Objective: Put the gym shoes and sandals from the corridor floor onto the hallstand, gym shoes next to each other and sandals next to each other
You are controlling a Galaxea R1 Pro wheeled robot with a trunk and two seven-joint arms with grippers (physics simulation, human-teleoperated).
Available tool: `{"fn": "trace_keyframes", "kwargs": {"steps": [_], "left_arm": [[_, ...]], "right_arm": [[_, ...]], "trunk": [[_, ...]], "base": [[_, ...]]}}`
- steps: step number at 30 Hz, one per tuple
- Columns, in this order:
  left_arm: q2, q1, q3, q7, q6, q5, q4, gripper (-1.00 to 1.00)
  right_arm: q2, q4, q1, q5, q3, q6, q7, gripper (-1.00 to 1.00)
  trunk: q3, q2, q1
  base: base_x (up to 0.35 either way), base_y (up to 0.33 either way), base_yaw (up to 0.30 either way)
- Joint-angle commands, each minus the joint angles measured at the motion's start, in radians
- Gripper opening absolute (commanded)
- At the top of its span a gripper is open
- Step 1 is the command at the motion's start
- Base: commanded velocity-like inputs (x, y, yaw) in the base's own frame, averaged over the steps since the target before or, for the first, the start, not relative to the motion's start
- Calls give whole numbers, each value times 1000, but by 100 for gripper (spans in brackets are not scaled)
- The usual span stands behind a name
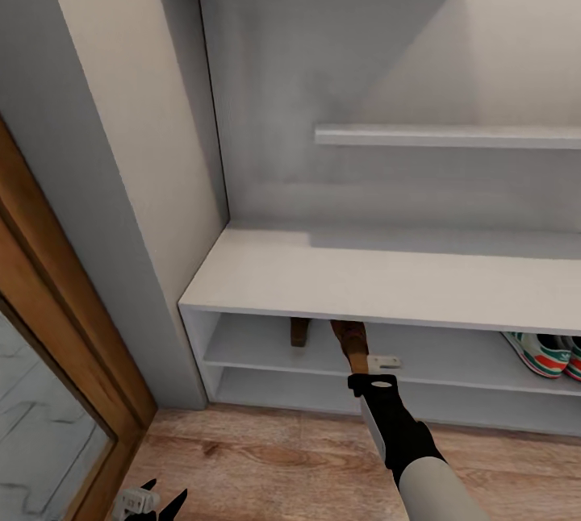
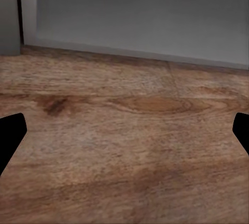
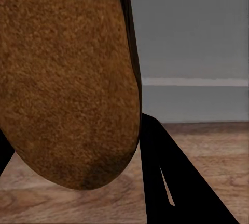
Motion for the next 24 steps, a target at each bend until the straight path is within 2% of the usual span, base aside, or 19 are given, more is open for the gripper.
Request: {"fn": "trace_keyframes", "kwargs": {"steps": [1, 24], "left_arm": [[0, -1, 3, -8, 1, 5, 1, 100], [0, -1, 3, -8, 1, 5, 3, 100]], "right_arm": [[1, -2, 0, 7, -4, 6, 1, -100], [1, -3, 0, 7, -4, 8, 1, -100]], "trunk": [[-1, 0, 0], [-1, 0, 0]], "base": [[6, 1, 0], [161, 48, 0]]}}
